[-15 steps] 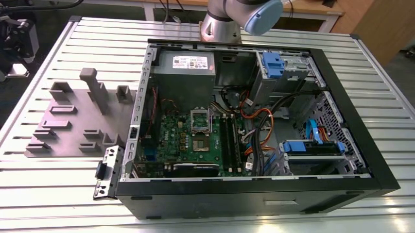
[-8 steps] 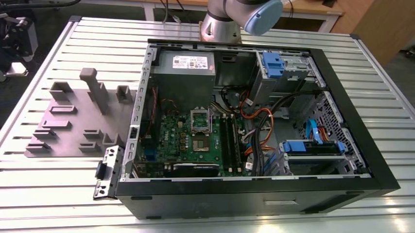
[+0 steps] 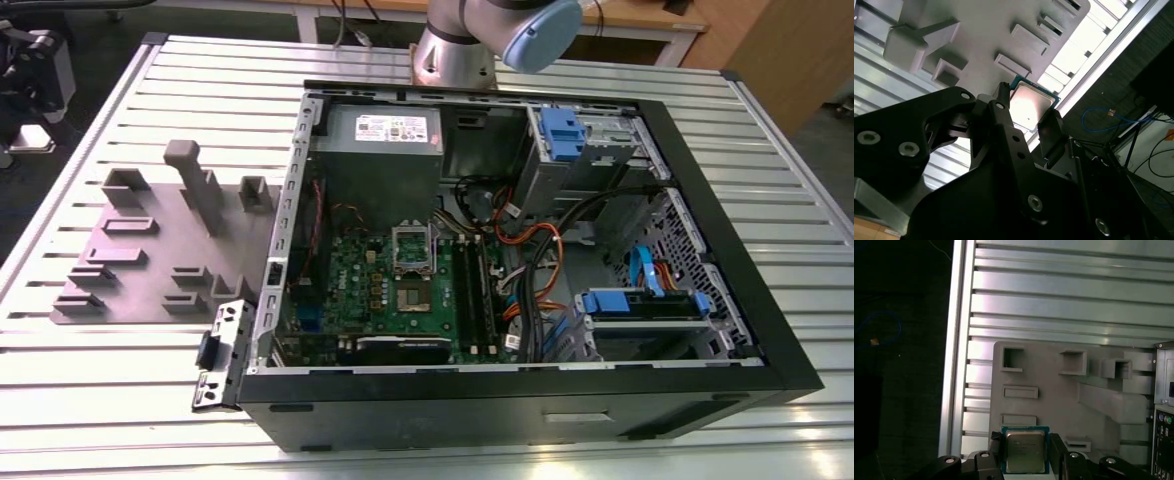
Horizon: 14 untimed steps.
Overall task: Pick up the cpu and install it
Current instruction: 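Pick up the cpu and move it towards the insertion slot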
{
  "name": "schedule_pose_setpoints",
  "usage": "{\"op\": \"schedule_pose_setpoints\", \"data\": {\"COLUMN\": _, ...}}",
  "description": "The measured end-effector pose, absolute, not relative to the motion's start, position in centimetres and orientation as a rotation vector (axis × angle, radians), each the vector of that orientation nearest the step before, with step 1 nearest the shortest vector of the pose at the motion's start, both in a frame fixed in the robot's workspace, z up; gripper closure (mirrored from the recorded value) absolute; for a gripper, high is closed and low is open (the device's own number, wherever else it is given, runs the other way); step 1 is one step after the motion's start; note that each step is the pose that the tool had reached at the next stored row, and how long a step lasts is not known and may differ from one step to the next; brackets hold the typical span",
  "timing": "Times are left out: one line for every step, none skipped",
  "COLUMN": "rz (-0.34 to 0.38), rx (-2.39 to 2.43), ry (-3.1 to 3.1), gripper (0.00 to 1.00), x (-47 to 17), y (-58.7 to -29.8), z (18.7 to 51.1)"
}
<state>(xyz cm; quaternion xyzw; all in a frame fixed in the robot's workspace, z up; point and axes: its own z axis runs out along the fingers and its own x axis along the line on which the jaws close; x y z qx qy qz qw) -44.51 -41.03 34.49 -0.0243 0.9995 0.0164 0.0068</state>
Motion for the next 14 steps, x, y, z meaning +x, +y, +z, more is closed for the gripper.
{"op": "schedule_pose_setpoints", "data": {"rz": 0.051, "rx": -0.076, "ry": 3.127, "gripper": 0.53, "x": -44.51, "y": -41.03, "z": 34.54}}
{"op": "schedule_pose_setpoints", "data": {"rz": 0.051, "rx": -0.076, "ry": 3.127, "gripper": 0.53, "x": -44.51, "y": -41.03, "z": 34.59}}
{"op": "schedule_pose_setpoints", "data": {"rz": 0.051, "rx": -0.076, "ry": 3.127, "gripper": 0.53, "x": -44.51, "y": -41.02, "z": 34.65}}
{"op": "schedule_pose_setpoints", "data": {"rz": 0.051, "rx": -0.076, "ry": 3.127, "gripper": 0.53, "x": -44.51, "y": -41.02, "z": 34.70}}
{"op": "schedule_pose_setpoints", "data": {"rz": 0.051, "rx": -0.076, "ry": 3.127, "gripper": 0.53, "x": -44.51, "y": -41.02, "z": 34.75}}
{"op": "schedule_pose_setpoints", "data": {"rz": 0.051, "rx": -0.076, "ry": 3.127, "gripper": 0.53, "x": -44.51, "y": -41.02, "z": 34.81}}
{"op": "schedule_pose_setpoints", "data": {"rz": 0.051, "rx": -0.076, "ry": 3.127, "gripper": 0.53, "x": -44.51, "y": -41.02, "z": 34.86}}
{"op": "schedule_pose_setpoints", "data": {"rz": 0.051, "rx": -0.076, "ry": 3.127, "gripper": 0.53, "x": -44.51, "y": -41.02, "z": 34.92}}
{"op": "schedule_pose_setpoints", "data": {"rz": 0.051, "rx": -0.076, "ry": 3.127, "gripper": 0.53, "x": -44.51, "y": -41.02, "z": 34.97}}
{"op": "schedule_pose_setpoints", "data": {"rz": 0.051, "rx": -0.076, "ry": 3.127, "gripper": 0.53, "x": -44.51, "y": -41.02, "z": 35.03}}
{"op": "schedule_pose_setpoints", "data": {"rz": 0.051, "rx": -0.076, "ry": 3.127, "gripper": 0.53, "x": -44.51, "y": -41.02, "z": 35.07}}
{"op": "schedule_pose_setpoints", "data": {"rz": 0.051, "rx": -0.076, "ry": 3.126, "gripper": 0.53, "x": -44.51, "y": -41.03, "z": 35.11}}
{"op": "schedule_pose_setpoints", "data": {"rz": 0.051, "rx": -0.076, "ry": 3.126, "gripper": 0.53, "x": -44.51, "y": -41.02, "z": 35.13}}
{"op": "schedule_pose_setpoints", "data": {"rz": 0.051, "rx": -0.076, "ry": 3.126, "gripper": 0.53, "x": -44.51, "y": -41.02, "z": 35.16}}
